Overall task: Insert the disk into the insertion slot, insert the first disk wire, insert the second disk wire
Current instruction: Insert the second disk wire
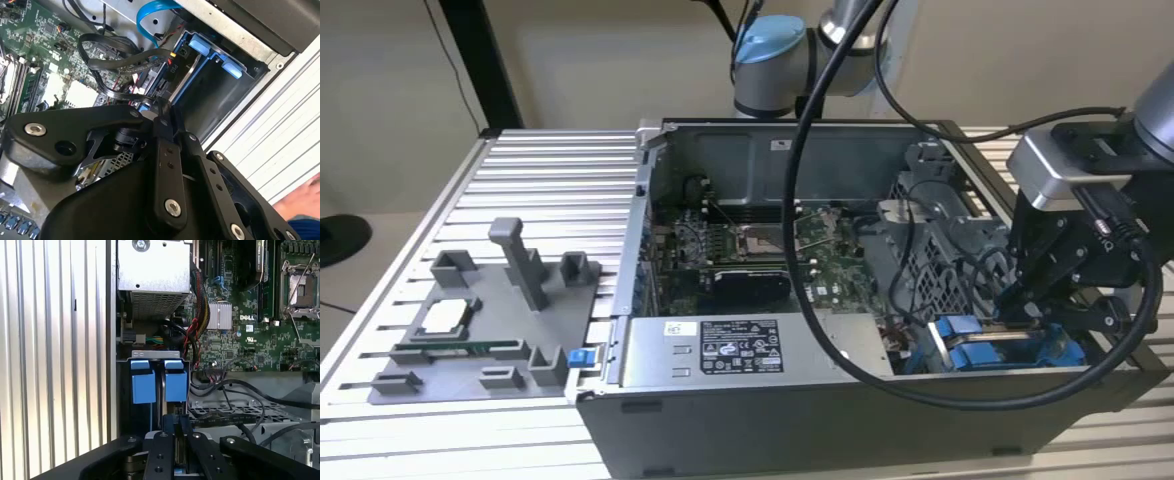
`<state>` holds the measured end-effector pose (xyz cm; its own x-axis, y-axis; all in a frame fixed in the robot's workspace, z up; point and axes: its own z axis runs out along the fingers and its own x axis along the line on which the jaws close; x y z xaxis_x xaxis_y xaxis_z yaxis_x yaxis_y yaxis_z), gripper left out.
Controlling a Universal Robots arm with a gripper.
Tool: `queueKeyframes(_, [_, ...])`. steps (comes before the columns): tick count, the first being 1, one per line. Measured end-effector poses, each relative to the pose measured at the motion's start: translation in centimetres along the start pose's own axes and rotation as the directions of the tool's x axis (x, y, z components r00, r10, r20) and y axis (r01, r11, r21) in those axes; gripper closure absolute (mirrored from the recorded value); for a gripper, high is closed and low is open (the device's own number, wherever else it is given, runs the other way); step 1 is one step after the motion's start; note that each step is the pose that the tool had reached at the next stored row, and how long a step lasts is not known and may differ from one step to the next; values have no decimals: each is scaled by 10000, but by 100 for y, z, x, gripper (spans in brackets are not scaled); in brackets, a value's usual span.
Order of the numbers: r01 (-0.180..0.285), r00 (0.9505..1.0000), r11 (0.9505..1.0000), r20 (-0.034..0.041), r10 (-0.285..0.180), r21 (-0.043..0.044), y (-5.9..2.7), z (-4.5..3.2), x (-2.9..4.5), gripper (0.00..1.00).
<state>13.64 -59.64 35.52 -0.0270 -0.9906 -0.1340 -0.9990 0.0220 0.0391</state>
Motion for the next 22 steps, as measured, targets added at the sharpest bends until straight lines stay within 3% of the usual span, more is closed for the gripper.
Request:
queueKeyframes(2, [-1, 10000, 10000, -26, 1, 1, 0, 2, -1, 100])
queueKeyframes(5, [-6, 9996, 10000, -281, 7, 36, 1, 14, 2, 100])
queueKeyframes(6, [-5, 9994, 10000, -349, 8, 76, 1, 19, 0, 100])
queueKeyframes(8, [14, 9992, 9998, -410, -5, 210, 0, 31, -18, 100])
queueKeyframes(13, [49, 9992, 9988, -399, -29, 485, 16, 40, -72, 100])
queueKeyframes(22, [76, 9993, 9975, -363, -50, 704, 188, 49, -94, 100])
